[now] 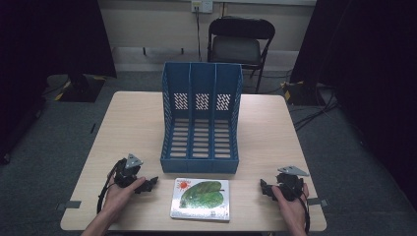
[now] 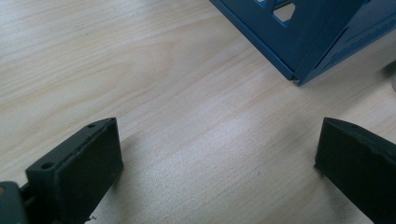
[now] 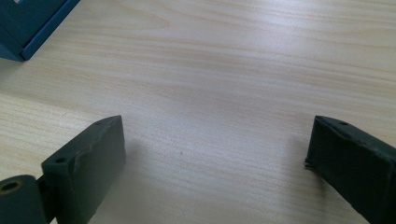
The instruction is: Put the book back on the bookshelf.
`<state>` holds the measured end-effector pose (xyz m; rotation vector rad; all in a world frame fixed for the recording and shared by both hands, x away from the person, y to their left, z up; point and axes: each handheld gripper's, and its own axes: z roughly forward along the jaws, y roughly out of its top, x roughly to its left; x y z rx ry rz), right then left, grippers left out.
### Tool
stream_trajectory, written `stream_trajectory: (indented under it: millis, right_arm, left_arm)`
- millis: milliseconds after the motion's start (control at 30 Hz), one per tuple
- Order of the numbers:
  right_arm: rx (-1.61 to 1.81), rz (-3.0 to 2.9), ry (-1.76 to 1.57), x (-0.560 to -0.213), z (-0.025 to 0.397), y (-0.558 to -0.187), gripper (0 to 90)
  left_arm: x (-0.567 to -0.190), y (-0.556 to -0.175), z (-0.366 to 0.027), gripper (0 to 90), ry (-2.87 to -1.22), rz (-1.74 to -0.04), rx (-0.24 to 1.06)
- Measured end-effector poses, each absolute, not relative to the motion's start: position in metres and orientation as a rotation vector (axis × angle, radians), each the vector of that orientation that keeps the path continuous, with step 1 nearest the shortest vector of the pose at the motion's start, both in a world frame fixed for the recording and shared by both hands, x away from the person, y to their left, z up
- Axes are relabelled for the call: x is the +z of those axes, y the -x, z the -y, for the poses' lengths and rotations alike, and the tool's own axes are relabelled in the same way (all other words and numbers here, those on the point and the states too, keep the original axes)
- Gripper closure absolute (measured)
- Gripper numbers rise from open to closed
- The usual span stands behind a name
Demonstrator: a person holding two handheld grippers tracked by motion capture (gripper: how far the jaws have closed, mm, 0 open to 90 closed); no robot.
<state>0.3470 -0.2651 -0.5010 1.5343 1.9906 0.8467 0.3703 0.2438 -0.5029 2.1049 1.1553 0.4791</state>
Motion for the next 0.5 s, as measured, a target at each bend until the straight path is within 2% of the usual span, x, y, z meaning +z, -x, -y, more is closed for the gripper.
stream_trajectory:
  millis: [200,300,367,433,500]
  right_arm:
    - [0.841,-1.984,-1.545,-0.501,0.265,-0.346,3.1]
    - [0.837,-1.987,-1.552,-0.5,0.264,-0.345,3.2]
    - [0.824,-2.002,-1.559,-0.499,0.264,-0.345,3.9]
    - [0.822,-2.006,-1.559,-0.497,0.263,-0.345,9.7]
    - [0.827,-2.013,-1.563,-0.494,0.262,-0.344,18.0]
  left_arm:
    - [-0.5,-0.369,-0.24,1.6,-2.12,-1.194,0.479]
    - [-0.498,-0.367,-0.239,4.8,-2.113,-1.201,0.473]
    - [-0.496,-0.365,-0.239,11.2,-2.124,-1.189,0.463]
    - [-0.494,-0.363,-0.24,15.8,-2.116,-1.18,0.435]
    - [-0.492,-0.362,-0.24,16.1,-2.104,-1.185,0.388]
